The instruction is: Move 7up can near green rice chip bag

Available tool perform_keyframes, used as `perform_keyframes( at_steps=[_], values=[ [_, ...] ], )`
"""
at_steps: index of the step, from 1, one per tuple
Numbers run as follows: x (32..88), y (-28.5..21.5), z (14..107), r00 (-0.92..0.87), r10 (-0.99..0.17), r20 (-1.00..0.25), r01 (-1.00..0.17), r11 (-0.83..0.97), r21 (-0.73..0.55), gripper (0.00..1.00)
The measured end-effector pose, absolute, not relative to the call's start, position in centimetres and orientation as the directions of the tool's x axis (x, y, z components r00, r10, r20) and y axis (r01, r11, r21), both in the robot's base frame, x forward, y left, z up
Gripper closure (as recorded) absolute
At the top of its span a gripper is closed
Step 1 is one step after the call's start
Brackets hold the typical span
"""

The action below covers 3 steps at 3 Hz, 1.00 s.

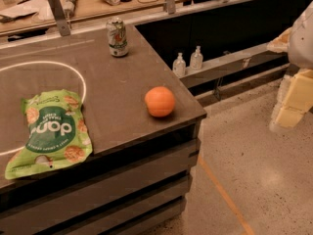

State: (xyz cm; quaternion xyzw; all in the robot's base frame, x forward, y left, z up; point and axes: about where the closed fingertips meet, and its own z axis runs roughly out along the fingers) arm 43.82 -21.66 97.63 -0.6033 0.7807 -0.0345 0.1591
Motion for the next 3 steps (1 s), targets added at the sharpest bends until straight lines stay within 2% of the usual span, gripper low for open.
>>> perform_keyframes(
  at_steps=[1,3],
  values=[
    [43.8,-21.7,97.6,-0.221,-0.953,-0.207,-0.931,0.27,-0.246,0.0],
    [50.9,-18.7,99.0,-0.175,-0.951,-0.253,-0.915,0.252,-0.316,0.0]
  ],
)
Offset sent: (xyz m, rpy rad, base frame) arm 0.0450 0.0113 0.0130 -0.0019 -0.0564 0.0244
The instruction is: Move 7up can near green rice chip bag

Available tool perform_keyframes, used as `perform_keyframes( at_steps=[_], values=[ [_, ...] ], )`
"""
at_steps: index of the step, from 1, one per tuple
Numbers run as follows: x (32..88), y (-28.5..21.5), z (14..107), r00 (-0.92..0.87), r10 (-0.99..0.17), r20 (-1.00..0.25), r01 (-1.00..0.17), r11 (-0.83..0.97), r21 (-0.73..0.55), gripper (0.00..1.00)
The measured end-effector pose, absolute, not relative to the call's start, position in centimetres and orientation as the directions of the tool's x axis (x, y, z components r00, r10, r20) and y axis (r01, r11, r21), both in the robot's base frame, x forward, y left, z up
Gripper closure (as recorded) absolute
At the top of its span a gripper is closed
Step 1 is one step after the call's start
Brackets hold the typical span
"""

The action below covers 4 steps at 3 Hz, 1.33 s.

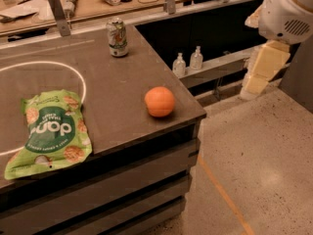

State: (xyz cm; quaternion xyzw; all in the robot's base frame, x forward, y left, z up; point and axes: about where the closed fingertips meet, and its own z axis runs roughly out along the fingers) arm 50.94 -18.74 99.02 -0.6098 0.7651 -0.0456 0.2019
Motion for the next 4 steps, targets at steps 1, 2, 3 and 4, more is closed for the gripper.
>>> perform_keyframes(
  at_steps=[1,2,3,4],
  values=[
    [56.3,-14.4,99.0,-0.128,-0.941,-0.312,-0.908,0.238,-0.346,0.0],
    [62.6,-10.7,96.5,-0.116,-0.881,-0.458,-0.883,0.303,-0.36,0.0],
    [64.1,-10.2,97.4,-0.094,-0.869,-0.486,-0.854,0.321,-0.408,0.0],
    [64.0,-10.2,97.5,-0.094,-0.87,-0.484,-0.855,0.32,-0.409,0.0]
  ],
)
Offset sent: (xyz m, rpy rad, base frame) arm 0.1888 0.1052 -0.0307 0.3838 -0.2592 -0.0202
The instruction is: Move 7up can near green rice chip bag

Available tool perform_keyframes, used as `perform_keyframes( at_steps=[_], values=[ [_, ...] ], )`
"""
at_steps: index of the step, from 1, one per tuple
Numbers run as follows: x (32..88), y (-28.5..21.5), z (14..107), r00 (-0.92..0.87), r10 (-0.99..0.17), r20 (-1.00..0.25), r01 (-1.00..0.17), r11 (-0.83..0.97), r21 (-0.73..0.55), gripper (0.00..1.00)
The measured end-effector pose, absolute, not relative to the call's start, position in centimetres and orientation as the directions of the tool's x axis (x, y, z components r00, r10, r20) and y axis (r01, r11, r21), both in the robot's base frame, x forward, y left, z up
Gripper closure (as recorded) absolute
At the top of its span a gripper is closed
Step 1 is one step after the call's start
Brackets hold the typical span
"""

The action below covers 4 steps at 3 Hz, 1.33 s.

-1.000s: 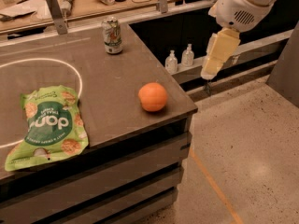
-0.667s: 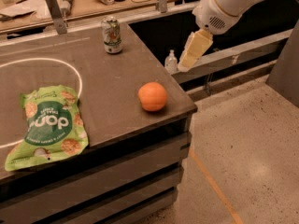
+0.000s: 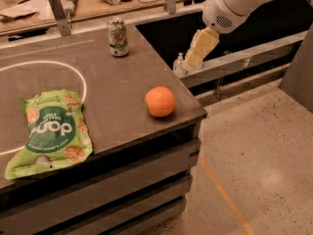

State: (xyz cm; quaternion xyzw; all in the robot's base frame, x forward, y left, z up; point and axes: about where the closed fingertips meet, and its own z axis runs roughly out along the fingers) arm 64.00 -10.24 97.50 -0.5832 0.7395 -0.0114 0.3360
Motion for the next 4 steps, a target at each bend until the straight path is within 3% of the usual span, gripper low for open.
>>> perform_keyframes(
  at_steps=[1,2,4],
  values=[
    [65.4,-9.5,97.4,-0.069,-0.847,-0.527,-0.836,0.338,-0.432,0.0],
    [70.9,-6.3,98.9,0.022,-0.746,-0.666,-0.784,0.4,-0.474,0.0],
    [79.7,0.4,100.6,0.142,-0.567,-0.812,-0.766,0.456,-0.452,0.0]
  ],
)
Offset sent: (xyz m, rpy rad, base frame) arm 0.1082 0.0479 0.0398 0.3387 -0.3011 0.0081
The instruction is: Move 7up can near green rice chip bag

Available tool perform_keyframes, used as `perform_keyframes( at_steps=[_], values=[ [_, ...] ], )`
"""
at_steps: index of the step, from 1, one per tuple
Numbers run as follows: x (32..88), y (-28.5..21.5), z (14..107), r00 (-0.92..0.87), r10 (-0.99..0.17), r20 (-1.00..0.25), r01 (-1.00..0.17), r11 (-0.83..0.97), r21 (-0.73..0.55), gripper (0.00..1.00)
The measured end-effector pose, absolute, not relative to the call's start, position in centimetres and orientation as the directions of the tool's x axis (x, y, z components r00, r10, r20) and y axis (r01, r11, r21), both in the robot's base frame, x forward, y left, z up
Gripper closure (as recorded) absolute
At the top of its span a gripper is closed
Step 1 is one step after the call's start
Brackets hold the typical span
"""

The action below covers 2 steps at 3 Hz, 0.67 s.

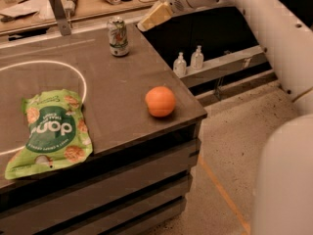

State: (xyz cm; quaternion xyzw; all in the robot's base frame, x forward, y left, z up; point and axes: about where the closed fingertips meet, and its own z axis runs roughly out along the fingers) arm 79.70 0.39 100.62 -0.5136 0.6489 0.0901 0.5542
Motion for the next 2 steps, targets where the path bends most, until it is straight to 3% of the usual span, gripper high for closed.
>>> perform_keyframes(
  at_steps=[2],
  values=[
    [85.1,5.0,98.8,0.134,-0.408,-0.903,-0.808,0.483,-0.337,0.0]
  ],
)
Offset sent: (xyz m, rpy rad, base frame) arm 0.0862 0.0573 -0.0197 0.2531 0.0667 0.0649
